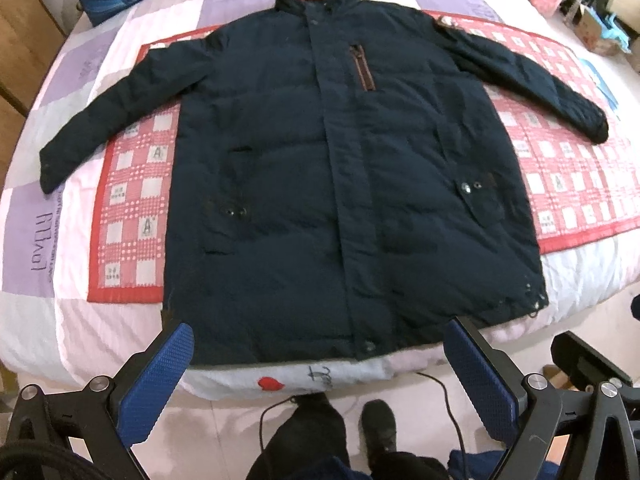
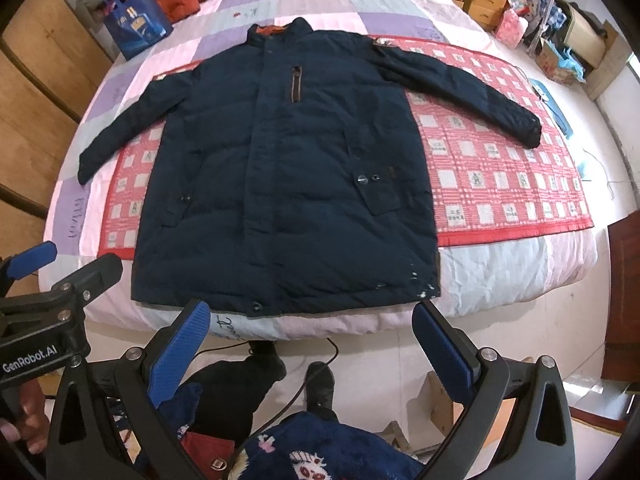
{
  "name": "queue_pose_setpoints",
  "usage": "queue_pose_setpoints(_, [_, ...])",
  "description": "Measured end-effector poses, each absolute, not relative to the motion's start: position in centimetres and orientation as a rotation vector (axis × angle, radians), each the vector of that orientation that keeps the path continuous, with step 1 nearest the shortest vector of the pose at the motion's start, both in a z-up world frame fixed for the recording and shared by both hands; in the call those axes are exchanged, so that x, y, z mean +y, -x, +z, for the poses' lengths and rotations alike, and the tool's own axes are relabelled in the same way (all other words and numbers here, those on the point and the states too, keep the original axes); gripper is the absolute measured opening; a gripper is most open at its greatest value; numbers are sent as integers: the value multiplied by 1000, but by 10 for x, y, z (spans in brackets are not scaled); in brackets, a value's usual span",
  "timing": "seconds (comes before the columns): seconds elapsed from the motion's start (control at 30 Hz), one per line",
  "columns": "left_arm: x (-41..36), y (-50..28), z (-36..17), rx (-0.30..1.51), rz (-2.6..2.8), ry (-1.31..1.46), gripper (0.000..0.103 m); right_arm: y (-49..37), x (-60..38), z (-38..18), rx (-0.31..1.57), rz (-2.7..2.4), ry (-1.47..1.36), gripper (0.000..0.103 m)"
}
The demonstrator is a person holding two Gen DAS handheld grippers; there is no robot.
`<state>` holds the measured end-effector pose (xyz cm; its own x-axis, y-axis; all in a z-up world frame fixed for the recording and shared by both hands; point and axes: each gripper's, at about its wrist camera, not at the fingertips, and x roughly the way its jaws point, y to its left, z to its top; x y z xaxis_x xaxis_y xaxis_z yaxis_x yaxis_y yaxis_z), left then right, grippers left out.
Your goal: Fold large clothes
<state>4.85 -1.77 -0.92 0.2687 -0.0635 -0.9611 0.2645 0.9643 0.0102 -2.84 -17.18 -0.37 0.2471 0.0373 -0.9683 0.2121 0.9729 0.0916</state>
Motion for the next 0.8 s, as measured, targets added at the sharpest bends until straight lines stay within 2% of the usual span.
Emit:
queue_pose_setpoints(0.47, [31,-147,-71,1337,-206,-155,103,-55,-164,-47,1382,-221,-232,103])
queue_pose_setpoints(0.63, [43,-196,-101,1334,-134,-116,103,-97,-189,-78,1386,-237,-200,103])
queue_pose_setpoints(0.8, [33,-255,-149,1305,-57,-87,103,-169,-223,-137,1354,-233,-172,103])
